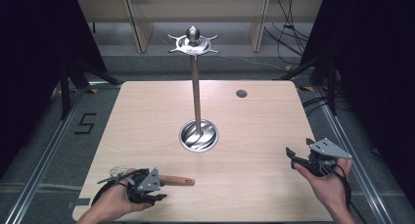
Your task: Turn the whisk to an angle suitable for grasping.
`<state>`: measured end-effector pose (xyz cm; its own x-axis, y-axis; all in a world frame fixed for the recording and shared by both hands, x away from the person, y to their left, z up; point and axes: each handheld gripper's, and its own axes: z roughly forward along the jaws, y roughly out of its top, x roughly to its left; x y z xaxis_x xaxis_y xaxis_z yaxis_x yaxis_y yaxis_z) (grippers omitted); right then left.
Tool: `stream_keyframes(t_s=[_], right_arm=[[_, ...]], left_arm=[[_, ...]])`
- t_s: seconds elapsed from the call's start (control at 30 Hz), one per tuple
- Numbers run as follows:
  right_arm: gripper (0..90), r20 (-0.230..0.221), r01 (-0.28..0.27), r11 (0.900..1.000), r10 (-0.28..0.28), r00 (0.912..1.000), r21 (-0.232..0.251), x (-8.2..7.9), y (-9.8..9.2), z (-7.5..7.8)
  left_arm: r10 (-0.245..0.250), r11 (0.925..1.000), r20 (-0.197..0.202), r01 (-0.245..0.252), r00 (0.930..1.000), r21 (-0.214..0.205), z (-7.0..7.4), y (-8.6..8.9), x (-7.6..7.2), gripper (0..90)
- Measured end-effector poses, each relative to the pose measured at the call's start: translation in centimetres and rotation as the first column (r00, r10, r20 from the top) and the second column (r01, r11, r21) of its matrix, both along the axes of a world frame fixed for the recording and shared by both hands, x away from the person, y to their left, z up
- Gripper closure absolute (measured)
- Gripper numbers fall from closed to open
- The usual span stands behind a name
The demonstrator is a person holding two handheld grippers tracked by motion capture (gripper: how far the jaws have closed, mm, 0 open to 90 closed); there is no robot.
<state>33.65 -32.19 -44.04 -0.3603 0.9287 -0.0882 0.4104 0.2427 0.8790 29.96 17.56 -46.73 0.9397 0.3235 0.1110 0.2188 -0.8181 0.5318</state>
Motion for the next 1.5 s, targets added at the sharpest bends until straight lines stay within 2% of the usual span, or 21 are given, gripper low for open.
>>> stream_keyframes(t_s=[0.03, 0.07, 0.1, 0.13, 0.17, 0.2, 0.27, 0.3, 0.4, 0.43, 0.53, 0.6, 0.67, 0.97, 1.2, 1.27, 1.33, 1.37, 1.43, 1.47, 1.5], right_arm=[[23.7, 0.000, 0.000, 1.0000, 0.000, 1.0000, 0.003, 0.0, 0.0, 0.0], [23.7, -0.001, -0.001, 1.0000, 0.001, 1.0000, -0.002, 0.0, 0.0, 0.0], [23.7, 0.000, -0.002, 1.0000, 0.002, 1.0000, 0.001, 0.0, -0.1, 0.0], [23.7, 0.001, -0.002, 1.0000, 0.002, 1.0000, 0.000, 0.0, -0.1, 0.0], [23.7, 0.001, -0.002, 1.0000, 0.002, 1.0000, 0.000, 0.0, -0.1, 0.0], [23.7, 0.004, 0.003, 1.0000, -0.003, 1.0000, -0.006, 0.0, -0.1, 0.0], [23.7, -0.016, 0.022, 0.9996, -0.022, 0.9996, 0.020, -0.2, 0.1, 0.0], [23.7, 0.005, 0.005, 1.0000, -0.005, 1.0000, -0.002, 0.0, -0.1, 0.0], [23.7, -0.013, 0.020, 0.9996, -0.020, 0.9997, 0.021, -0.2, 0.1, 0.0], [23.7, 0.004, 0.003, 1.0000, -0.003, 1.0000, -0.003, 0.0, -0.1, 0.0], [23.7, 0.005, 0.010, 1.0000, -0.010, 0.9999, 0.002, 0.0, -0.1, 0.0], [23.8, -0.020, 0.021, 0.9997, -0.021, 0.9996, 0.014, -0.2, 0.0, 0.0], [23.8, -0.005, -0.003, 1.0000, 0.003, 1.0000, 0.009, 0.0, 0.0, 0.0], [23.8, -0.020, 0.019, 0.9997, -0.019, 0.9996, 0.018, -0.1, 0.1, -0.1], [23.8, -0.008, 0.000, 1.0000, 0.000, 1.0000, -0.003, 0.1, -0.2, -0.1], [23.8, -0.020, 0.012, 0.9998, -0.012, 0.9997, 0.014, 0.0, -0.1, -0.2], [23.8, -0.017, 0.009, 0.9999, -0.009, 0.9998, 0.014, 0.1, -0.2, -0.2], [23.8, -0.016, 0.005, 0.9999, -0.005, 0.9999, 0.011, 0.1, -0.2, -0.2], [23.8, -0.024, 0.017, 0.9997, -0.016, 0.9996, 0.020, 0.0, -0.1, -0.2], [23.8, -0.032, 0.025, 0.9994, -0.024, 0.9992, 0.026, -0.1, -0.1, -0.2], [23.8, -0.013, 0.000, 1.0000, 0.000, 0.9999, -0.005, 0.1, -0.4, -0.2]], left_arm=[[0.000, 1.0000, 0.000, 0.000, 1.0000, 0.000, 0.0, 0.0, 0.0, 74.9], [0.016, 0.9998, -0.046, -0.015, 0.9988, 0.016, 0.0, -0.9, 0.1, 80.7], [0.016, 0.9998, -0.046, -0.015, 0.9988, 0.016, 0.0, -0.9, 0.1, 85.8], [0.007, 0.9984, -0.085, -0.003, 0.9963, 0.057, 0.0, -1.9, 0.4, 89.0], [0.007, 0.9984, -0.085, -0.003, 0.9963, 0.057, 0.0, -1.9, 0.4, 89.2], [0.016, 0.9968, -0.108, -0.008, 0.9940, 0.080, -0.1, -2.5, 0.7, 89.2], [0.022, 0.9922, -0.116, -0.008, 0.9930, 0.124, -0.2, -3.3, 1.2, 89.4], [0.042, 0.9912, -0.127, -0.025, 0.9910, 0.130, -0.4, -3.7, 1.5, 89.4], [0.130, 0.9814, -0.162, -0.104, 0.9782, 0.161, -1.0, -4.7, 2.7, 89.5], [0.154, 0.9775, -0.171, -0.125, 0.9731, 0.170, -1.1, -4.8, 2.9, 89.5], [0.208, 0.9684, -0.189, -0.175, 0.9596, 0.178, -1.2, -5.1, 3.6, 89.5], [0.213, 0.9668, -0.190, -0.178, 0.9584, 0.183, -1.3, -5.3, 4.1, 89.5], [0.217, 0.9668, -0.208, -0.181, 0.9536, 0.181, -1.3, -5.5, 4.5, 89.5], [0.239, 0.9613, -0.180, -0.206, 0.9542, 0.183, -1.5, -6.4, 6.2, 89.5], [0.272, 0.9515, -0.146, -0.244, 0.9510, 0.188, -1.4, -7.5, 7.7, 89.5], [0.283, 0.9497, -0.143, -0.256, 0.9484, 0.181, -1.3, -7.7, 8.2, 89.5], [0.280, 0.9500, -0.133, -0.254, 0.9508, 0.182, -1.2, -7.8, 8.7, 89.5], [0.293, 0.9472, -0.138, -0.267, 0.9462, 0.177, -1.2, -7.8, 8.8, 89.5], [0.292, 0.9478, -0.129, -0.269, 0.9475, 0.171, -1.2, -7.8, 9.4, 89.5], [0.308, 0.9444, -0.133, -0.286, 0.9421, 0.163, -1.2, -7.8, 9.8, 89.5], [0.309, 0.9441, -0.131, -0.287, 0.9421, 0.162, -1.2, -7.8, 9.9, 89.5]])
